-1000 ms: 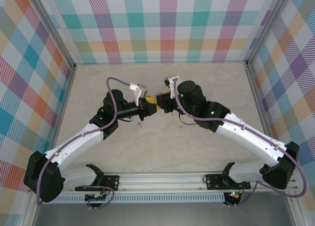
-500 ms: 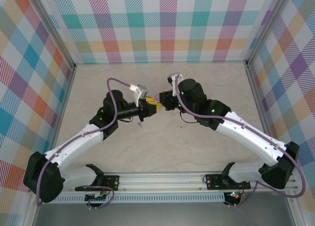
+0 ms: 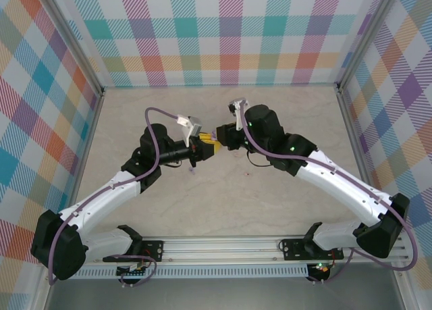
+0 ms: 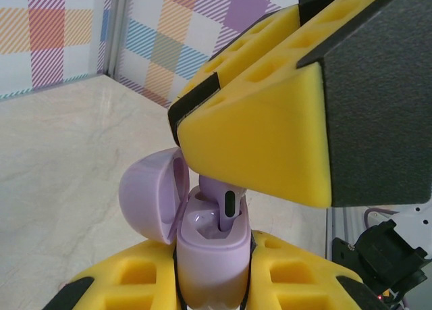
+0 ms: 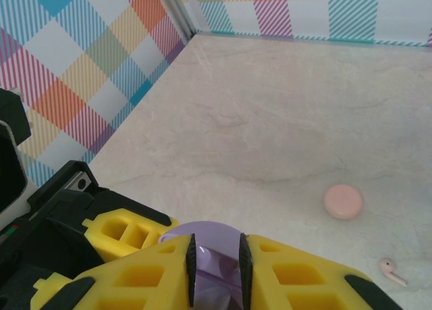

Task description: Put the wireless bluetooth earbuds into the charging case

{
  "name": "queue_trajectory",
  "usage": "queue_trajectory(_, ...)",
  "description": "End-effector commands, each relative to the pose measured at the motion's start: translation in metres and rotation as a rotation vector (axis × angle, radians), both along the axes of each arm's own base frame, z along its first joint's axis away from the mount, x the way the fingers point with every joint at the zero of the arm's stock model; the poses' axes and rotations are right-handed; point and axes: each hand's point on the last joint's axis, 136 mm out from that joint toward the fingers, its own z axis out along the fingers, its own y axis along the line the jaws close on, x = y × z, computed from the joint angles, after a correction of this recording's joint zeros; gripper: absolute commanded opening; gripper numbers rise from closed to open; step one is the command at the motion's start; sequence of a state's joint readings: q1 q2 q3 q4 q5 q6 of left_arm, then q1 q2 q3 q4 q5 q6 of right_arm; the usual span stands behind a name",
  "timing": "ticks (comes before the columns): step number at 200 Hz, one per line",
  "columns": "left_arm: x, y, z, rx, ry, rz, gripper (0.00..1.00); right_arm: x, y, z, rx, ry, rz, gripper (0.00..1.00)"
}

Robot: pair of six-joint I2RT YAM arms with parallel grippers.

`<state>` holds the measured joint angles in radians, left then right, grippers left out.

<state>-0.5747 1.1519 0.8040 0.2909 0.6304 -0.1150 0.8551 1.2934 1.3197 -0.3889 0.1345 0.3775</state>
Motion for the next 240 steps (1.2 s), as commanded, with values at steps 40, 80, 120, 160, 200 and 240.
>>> queue_trajectory(40, -0.009, 0.000, 0.010, -0.008, -0.058, -0.021, 0.13, -0.004, -0.029, 0.019, -0.008, -0.058, -0.082, 0.22)
queue_trajectory(80, -0.012, 0.001, 0.016, -0.017, -0.073, -0.026, 0.13, -0.002, -0.032, 0.002, -0.066, -0.017, -0.085, 0.15)
queue_trajectory(120, -0.015, 0.000, 0.018, -0.026, -0.078, -0.044, 0.13, -0.006, -0.019, -0.004, -0.083, 0.009, -0.008, 0.14)
queue_trajectory(160, -0.016, -0.002, 0.018, -0.027, -0.074, -0.058, 0.13, -0.011, -0.008, -0.003, -0.067, 0.016, 0.050, 0.15)
queue_trajectory(200, -0.013, -0.002, 0.012, -0.006, -0.062, -0.046, 0.13, -0.017, -0.001, 0.007, -0.027, 0.000, 0.106, 0.15)
queue_trajectory(240, -0.009, -0.002, 0.009, 0.006, -0.057, -0.030, 0.13, -0.024, 0.006, 0.013, 0.002, -0.004, 0.161, 0.15)
